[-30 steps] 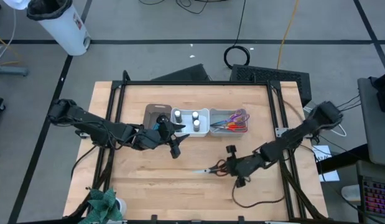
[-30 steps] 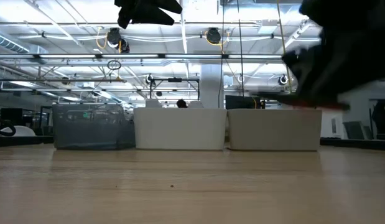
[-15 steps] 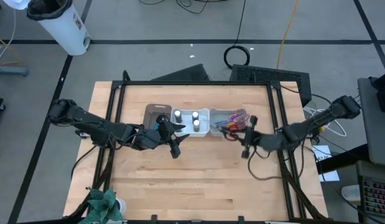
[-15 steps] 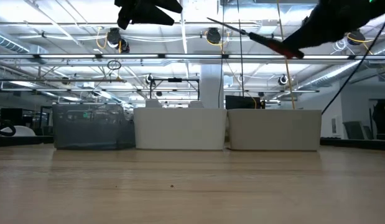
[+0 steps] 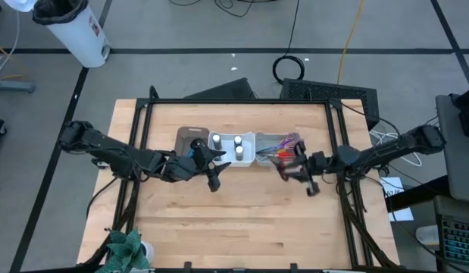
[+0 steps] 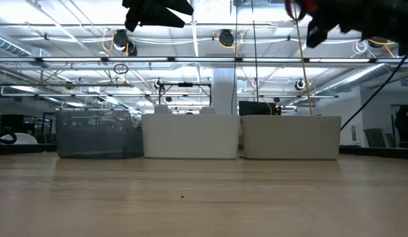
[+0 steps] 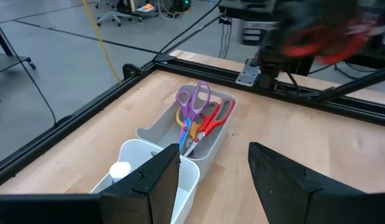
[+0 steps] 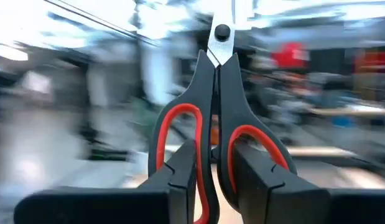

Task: Pick & Place Paint Supplies
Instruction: Put the black scissors into the gray bin

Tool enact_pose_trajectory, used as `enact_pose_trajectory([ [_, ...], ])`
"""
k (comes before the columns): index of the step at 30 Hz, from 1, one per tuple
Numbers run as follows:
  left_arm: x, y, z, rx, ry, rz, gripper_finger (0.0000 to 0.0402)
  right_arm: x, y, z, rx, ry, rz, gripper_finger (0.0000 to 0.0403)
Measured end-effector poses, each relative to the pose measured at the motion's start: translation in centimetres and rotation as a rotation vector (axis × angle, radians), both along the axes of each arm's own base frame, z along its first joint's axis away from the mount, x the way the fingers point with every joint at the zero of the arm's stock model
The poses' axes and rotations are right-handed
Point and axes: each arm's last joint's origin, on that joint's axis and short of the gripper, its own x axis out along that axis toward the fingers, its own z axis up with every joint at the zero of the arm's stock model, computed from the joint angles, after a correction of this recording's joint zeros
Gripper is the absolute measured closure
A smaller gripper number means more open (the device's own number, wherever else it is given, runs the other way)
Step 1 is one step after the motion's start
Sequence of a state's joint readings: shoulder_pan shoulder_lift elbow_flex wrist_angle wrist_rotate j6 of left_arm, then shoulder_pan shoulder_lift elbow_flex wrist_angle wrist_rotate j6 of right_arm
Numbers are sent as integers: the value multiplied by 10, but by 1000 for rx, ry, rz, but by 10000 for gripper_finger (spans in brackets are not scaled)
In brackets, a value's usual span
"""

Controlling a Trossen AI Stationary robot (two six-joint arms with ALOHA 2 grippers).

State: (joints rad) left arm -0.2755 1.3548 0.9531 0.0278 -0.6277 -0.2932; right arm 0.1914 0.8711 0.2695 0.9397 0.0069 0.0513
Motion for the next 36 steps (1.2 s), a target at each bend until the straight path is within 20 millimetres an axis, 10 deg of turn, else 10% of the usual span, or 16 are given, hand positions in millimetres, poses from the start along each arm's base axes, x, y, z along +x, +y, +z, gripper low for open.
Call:
enact_pose_trajectory([
  [12,2,8,0,-24,-9,36,201,-25,55,33,-136,-398,813,342],
  [36,1,8,-2,-23,7,36,201,21,74,37,-193,-216,636,342],
])
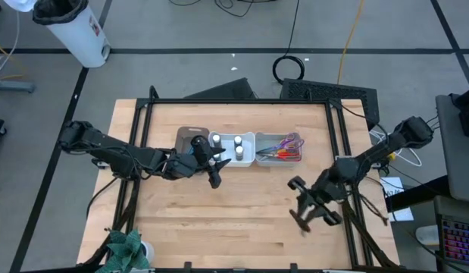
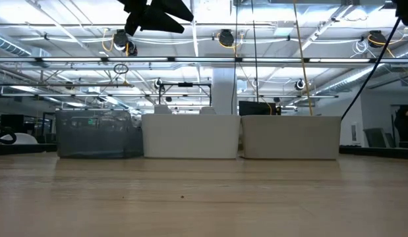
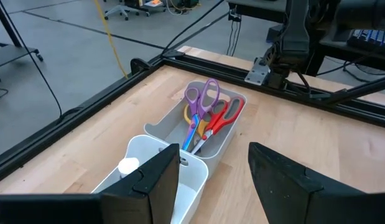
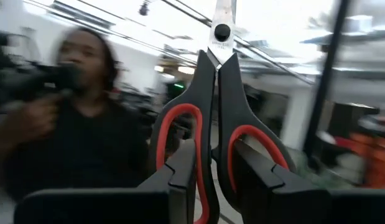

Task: Pick & Place Paint Supplies
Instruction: Put the black scissors into the gray bin

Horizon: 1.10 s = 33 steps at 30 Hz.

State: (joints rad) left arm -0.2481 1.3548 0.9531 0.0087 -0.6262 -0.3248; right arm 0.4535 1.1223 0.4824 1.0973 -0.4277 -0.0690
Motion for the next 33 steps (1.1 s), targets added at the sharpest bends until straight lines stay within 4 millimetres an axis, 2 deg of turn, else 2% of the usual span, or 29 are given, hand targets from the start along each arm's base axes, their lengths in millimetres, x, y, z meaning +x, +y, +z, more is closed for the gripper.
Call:
enact_pose_trajectory([
  [10,0,0,0,-1,0,0,201,17,-15,-10,54,111,-343,342],
  [19,0,0,0,-5,0,2,201,24,-28,-18,145,226,-785,342],
  [24,0,0,-1,-8,3,3,201,24,-31,-21,158,262,-898,342],
  [33,0,0,-1,-8,3,4,201,24,-33,-23,163,284,-983,342],
])
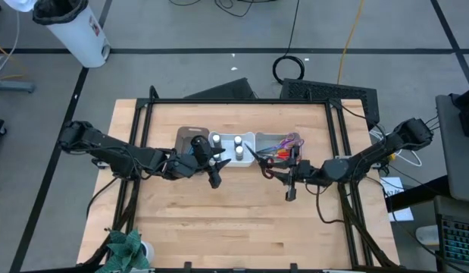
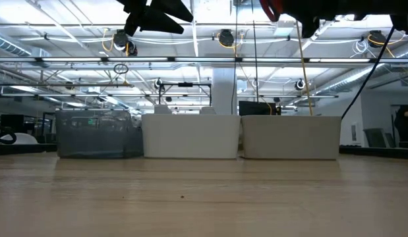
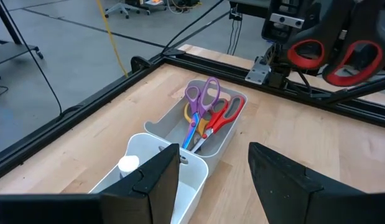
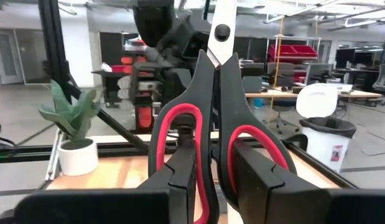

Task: Pick & Place Paint Supplies
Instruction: Put the black scissors into the gray bin

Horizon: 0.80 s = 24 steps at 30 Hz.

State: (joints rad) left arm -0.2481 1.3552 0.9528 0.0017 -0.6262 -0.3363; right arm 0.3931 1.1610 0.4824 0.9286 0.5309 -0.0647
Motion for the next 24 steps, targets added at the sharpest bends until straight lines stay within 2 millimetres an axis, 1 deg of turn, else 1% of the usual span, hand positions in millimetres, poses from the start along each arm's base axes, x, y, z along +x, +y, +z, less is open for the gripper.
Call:
enact_pose_trajectory([
  [7,0,0,0,-1,0,0,201,0,0,0,-4,5,-14,342],
  [9,0,0,0,-1,-1,0,201,0,-2,-1,-14,19,-61,342],
  [13,0,0,0,-2,0,1,201,-1,-5,-7,-82,94,-212,342],
  [16,0,0,0,-2,0,1,201,-3,-6,-11,-188,178,-359,342],
  [20,0,0,0,-2,0,1,201,-8,-6,-20,-411,359,-547,342],
  [24,0,0,0,-1,1,1,201,-15,-7,-28,-566,524,-738,342],
])
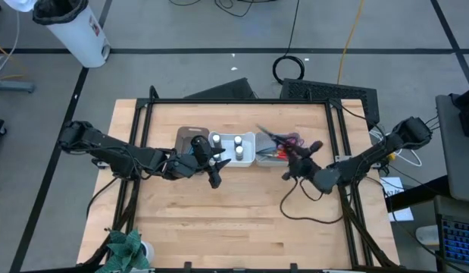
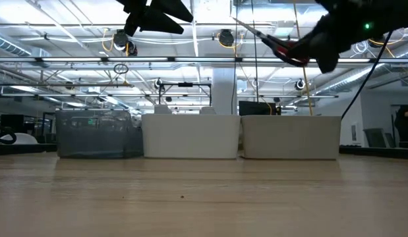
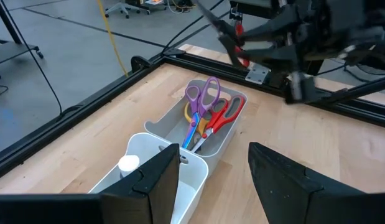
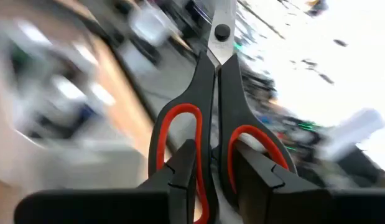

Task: Pick & Place Paint Supplies
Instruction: Put the black scissors into the gray bin

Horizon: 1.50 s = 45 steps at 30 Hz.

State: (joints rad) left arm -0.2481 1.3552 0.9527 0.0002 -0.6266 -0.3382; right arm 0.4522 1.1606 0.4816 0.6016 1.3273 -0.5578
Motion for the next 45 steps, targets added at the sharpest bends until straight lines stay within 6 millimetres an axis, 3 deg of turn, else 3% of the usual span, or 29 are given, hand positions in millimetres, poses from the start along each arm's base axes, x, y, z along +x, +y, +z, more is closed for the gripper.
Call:
enact_pose_trajectory([
  [5,0,0,0,1,1,0,201,-8,0,-5,-154,168,-205,342],
  [8,0,0,0,1,0,0,201,-8,0,2,-176,200,-205,342],
  [17,0,1,0,-5,-5,5,202,4,-13,85,-137,51,-102,342],
  [22,0,1,0,-5,-4,6,201,5,-28,103,-89,-132,173,342],
  [26,0,1,0,-4,2,6,201,12,-53,100,203,-146,532,342],
  [28,0,1,0,-4,2,6,201,15,-67,96,395,-88,694,342],
  [30,0,1,0,-4,2,6,201,17,-79,97,524,-29,715,342],
  [37,0,2,0,1,4,7,201,-7,-113,99,598,485,350,342],
  [41,1,5,0,-2,2,21,201,-23,-116,89,612,781,323,342],
  [45,1,7,0,-3,3,28,201,-30,-115,77,673,950,223,342],
])
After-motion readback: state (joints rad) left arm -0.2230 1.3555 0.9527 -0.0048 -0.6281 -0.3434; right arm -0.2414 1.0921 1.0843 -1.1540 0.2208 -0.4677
